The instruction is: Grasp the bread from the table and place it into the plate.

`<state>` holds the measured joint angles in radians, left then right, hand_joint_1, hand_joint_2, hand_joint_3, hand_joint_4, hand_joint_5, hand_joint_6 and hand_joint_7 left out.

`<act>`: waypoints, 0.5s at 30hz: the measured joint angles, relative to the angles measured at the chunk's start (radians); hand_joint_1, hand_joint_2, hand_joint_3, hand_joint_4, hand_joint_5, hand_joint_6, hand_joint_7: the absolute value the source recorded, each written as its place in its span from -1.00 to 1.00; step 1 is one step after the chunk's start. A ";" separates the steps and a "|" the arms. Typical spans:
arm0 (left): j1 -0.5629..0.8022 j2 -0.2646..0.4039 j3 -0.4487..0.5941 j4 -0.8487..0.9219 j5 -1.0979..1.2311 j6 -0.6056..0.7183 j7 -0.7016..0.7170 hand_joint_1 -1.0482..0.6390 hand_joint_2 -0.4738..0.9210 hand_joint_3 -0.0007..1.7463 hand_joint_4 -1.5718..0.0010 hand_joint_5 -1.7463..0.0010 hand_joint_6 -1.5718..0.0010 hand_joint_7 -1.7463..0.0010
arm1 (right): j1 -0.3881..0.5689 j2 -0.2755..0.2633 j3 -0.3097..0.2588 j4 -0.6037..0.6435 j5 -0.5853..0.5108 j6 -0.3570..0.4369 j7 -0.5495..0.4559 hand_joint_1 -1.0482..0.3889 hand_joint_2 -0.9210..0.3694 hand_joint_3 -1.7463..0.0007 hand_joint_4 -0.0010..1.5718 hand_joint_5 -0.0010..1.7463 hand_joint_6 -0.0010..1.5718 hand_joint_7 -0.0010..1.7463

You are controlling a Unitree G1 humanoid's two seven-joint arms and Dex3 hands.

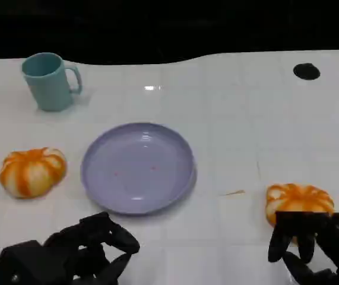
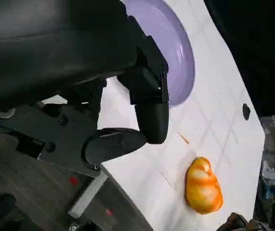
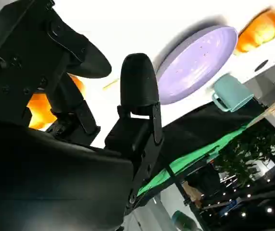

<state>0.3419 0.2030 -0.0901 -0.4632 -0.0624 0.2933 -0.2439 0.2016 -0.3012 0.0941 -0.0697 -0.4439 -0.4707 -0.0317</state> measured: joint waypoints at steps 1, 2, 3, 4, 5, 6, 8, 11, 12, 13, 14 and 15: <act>0.000 0.000 0.000 0.000 0.000 0.000 0.000 -0.09 0.87 -0.32 0.17 -1.00 0.20 -0.46 | 0.000 0.000 0.000 0.000 0.000 0.000 0.000 0.39 0.20 -0.68 0.20 1.00 0.17 0.48; 0.000 0.000 0.001 0.000 0.000 0.000 0.000 -0.09 0.87 -0.32 0.16 -1.00 0.20 -0.46 | 0.000 0.000 0.000 0.000 0.000 0.000 0.000 0.39 0.20 -0.68 0.20 1.00 0.17 0.48; 0.000 0.000 0.001 0.000 0.000 -0.001 0.000 -0.09 0.87 -0.32 0.16 -1.00 0.19 -0.46 | 0.000 0.000 0.000 0.000 0.000 0.000 0.000 0.39 0.20 -0.68 0.20 1.00 0.17 0.48; 0.000 0.000 0.001 0.000 0.000 -0.003 0.000 -0.10 0.87 -0.32 0.16 -1.00 0.20 -0.46 | 0.000 0.000 0.000 0.000 0.000 0.000 0.000 0.39 0.20 -0.68 0.20 1.00 0.17 0.48; 0.000 0.000 0.001 0.000 0.000 -0.005 0.000 -0.10 0.87 -0.32 0.16 -1.00 0.20 -0.46 | 0.000 0.000 0.000 0.000 0.000 0.000 0.000 0.39 0.20 -0.68 0.20 1.00 0.17 0.48; 0.000 0.000 0.001 0.000 0.000 -0.007 0.000 -0.10 0.87 -0.32 0.16 -1.00 0.20 -0.46 | 0.000 0.000 0.000 0.000 0.000 0.000 0.000 0.39 0.20 -0.68 0.20 1.00 0.17 0.48; 0.000 0.000 0.001 0.000 0.000 -0.008 0.000 -0.10 0.88 -0.32 0.16 -1.00 0.20 -0.46 | 0.000 0.000 0.000 0.000 0.000 0.000 0.000 0.39 0.20 -0.68 0.20 1.00 0.17 0.48; 0.001 0.000 0.002 0.000 -0.003 -0.008 0.000 -0.10 0.88 -0.33 0.16 -1.00 0.20 -0.46 | 0.000 0.000 0.000 0.000 0.000 0.000 0.000 0.40 0.20 -0.68 0.20 1.00 0.17 0.48; 0.001 0.000 0.002 0.000 -0.003 -0.008 0.000 -0.11 0.88 -0.33 0.16 -1.00 0.20 -0.45 | 0.000 0.000 0.000 0.000 0.000 0.000 0.000 0.40 0.20 -0.68 0.20 1.00 0.17 0.48; 0.001 0.000 0.002 0.000 -0.003 -0.008 0.000 -0.11 0.88 -0.33 0.16 -1.00 0.20 -0.45 | 0.000 0.000 0.000 0.000 0.000 0.000 0.000 0.40 0.20 -0.68 0.20 1.00 0.18 0.48; 0.001 0.000 0.002 0.000 -0.003 -0.008 0.000 -0.11 0.89 -0.34 0.16 -1.00 0.20 -0.45 | 0.000 0.000 0.000 0.000 0.000 0.000 0.000 0.40 0.20 -0.67 0.20 1.00 0.18 0.48; 0.001 0.000 0.002 0.001 -0.003 -0.008 0.000 -0.12 0.88 -0.34 0.16 -1.00 0.20 -0.45 | 0.000 0.000 0.000 0.000 0.000 0.000 0.000 0.39 0.20 -0.67 0.20 1.00 0.18 0.48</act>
<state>0.3424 0.2032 -0.0883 -0.4625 -0.0652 0.2854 -0.2440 0.2015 -0.3012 0.0941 -0.0693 -0.4442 -0.4710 -0.0318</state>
